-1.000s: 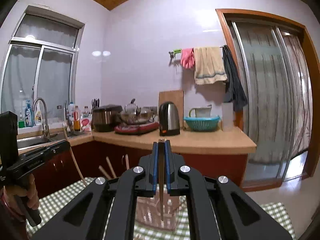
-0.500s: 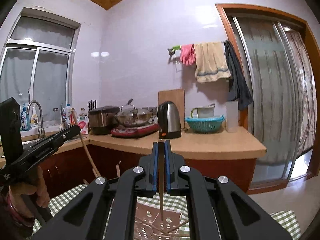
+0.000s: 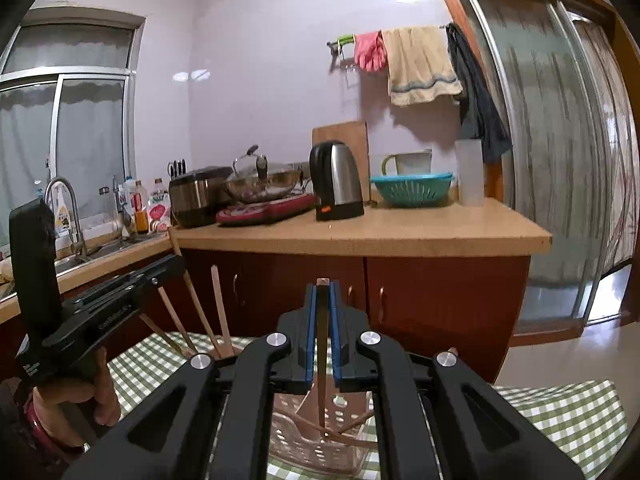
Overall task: Organize utensils
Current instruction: 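Lower both chopsticks into the caddy and open both tools, then move both open tools back toward the remaining loose chopsticks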
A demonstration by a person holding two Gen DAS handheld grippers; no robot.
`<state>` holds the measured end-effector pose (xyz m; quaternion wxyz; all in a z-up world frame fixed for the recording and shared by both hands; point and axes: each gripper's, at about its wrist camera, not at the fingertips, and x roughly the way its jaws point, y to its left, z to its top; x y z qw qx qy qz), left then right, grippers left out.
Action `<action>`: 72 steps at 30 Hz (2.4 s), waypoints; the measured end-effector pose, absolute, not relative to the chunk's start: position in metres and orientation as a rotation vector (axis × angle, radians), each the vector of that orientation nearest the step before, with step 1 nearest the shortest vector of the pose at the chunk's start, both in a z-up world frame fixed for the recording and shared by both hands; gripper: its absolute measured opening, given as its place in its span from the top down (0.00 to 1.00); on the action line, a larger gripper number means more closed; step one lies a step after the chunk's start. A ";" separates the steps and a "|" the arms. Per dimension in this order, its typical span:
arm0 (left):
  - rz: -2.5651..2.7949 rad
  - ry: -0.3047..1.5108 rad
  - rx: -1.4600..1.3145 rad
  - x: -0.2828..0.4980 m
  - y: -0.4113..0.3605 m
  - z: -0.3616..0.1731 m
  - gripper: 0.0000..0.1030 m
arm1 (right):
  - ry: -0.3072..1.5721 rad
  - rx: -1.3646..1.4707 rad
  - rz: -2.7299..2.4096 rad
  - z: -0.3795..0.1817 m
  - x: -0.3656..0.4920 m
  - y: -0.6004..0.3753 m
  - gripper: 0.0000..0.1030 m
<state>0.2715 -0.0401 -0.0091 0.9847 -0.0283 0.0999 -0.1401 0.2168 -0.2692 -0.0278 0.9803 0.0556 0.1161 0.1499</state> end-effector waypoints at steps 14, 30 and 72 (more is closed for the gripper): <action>-0.291 0.150 -0.063 0.249 -0.038 0.004 0.31 | 0.149 0.131 0.278 -0.010 0.182 -0.279 0.55; -0.203 0.182 -0.007 0.169 -0.034 -0.005 0.27 | 0.193 0.095 0.221 -0.031 0.113 -0.290 0.55; -0.099 0.574 -0.016 0.049 -0.028 -0.176 0.27 | 0.579 -0.006 0.359 -0.212 0.024 -0.259 0.68</action>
